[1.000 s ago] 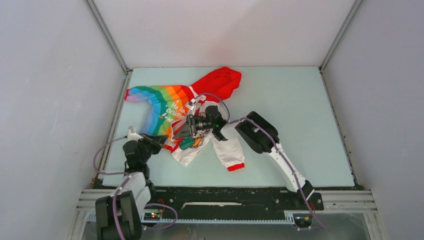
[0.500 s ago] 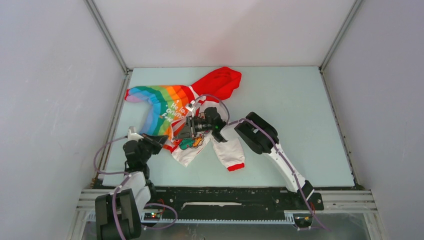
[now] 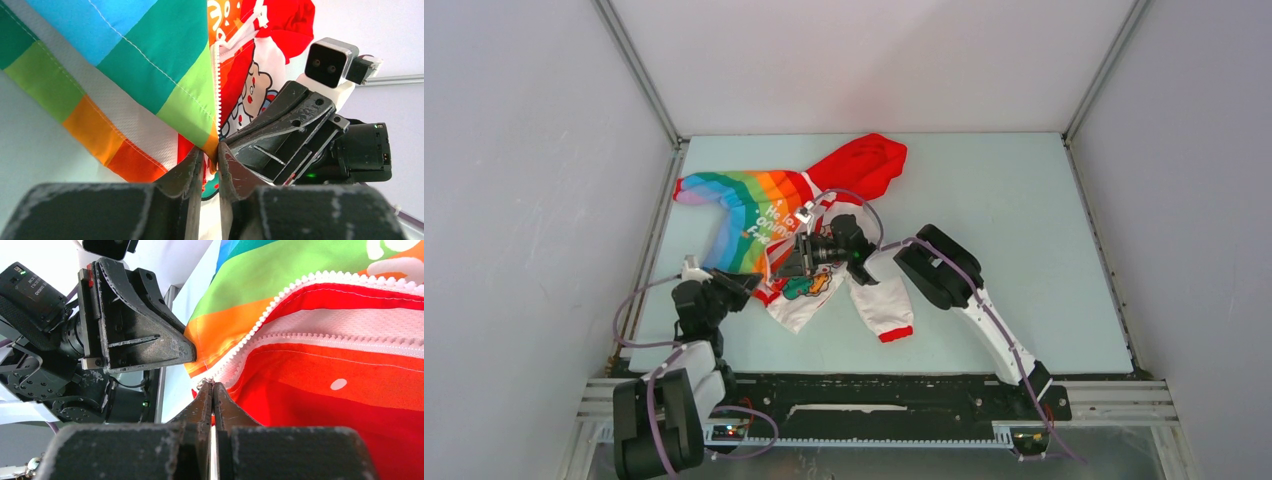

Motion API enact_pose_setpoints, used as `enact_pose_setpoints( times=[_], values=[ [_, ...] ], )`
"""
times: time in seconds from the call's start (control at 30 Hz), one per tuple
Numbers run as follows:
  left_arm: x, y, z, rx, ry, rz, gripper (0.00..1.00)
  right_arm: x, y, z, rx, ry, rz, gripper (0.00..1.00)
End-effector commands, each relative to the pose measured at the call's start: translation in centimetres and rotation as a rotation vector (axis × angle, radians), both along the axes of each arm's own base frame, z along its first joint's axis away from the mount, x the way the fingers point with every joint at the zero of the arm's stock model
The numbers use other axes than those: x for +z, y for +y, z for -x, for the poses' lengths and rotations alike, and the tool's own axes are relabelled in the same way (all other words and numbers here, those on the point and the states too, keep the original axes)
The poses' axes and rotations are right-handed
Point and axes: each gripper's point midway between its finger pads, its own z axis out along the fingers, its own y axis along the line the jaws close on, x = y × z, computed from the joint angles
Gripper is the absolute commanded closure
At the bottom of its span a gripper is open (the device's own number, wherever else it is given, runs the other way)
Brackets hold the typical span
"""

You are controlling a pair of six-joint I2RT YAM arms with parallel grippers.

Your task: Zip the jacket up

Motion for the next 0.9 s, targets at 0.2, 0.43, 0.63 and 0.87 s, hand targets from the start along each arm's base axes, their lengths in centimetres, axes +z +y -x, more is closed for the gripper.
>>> enact_pose_setpoints(
  times=[0.2, 0.43, 0.63, 0.87],
  values=[
    [1.0, 0.4, -1.1, 0.005, -0.026, -0.02, 0.79, 4.0, 1.2, 0.0, 0.004, -0.071, -0.061, 1.0],
    [0.4, 0.3, -1.3, -0.003, 0.001, -0.017, 0.86, 4.3, 1.2, -0.1, -0.002, -0.066, -0.062, 1.0],
    [-0.8, -0.1, -0.7, -0.039, 0.069, -0.03, 1.0, 4.1, 1.0, -1.9, -0.108, -0.155, 0.075, 1.0],
    [-2.2, 0.1, 0.2, -0.058, 0.157, -0.108, 1.0, 3.8, 1.1, -4.0, -0.11, -0.429, 0.336, 1.0]
  ],
)
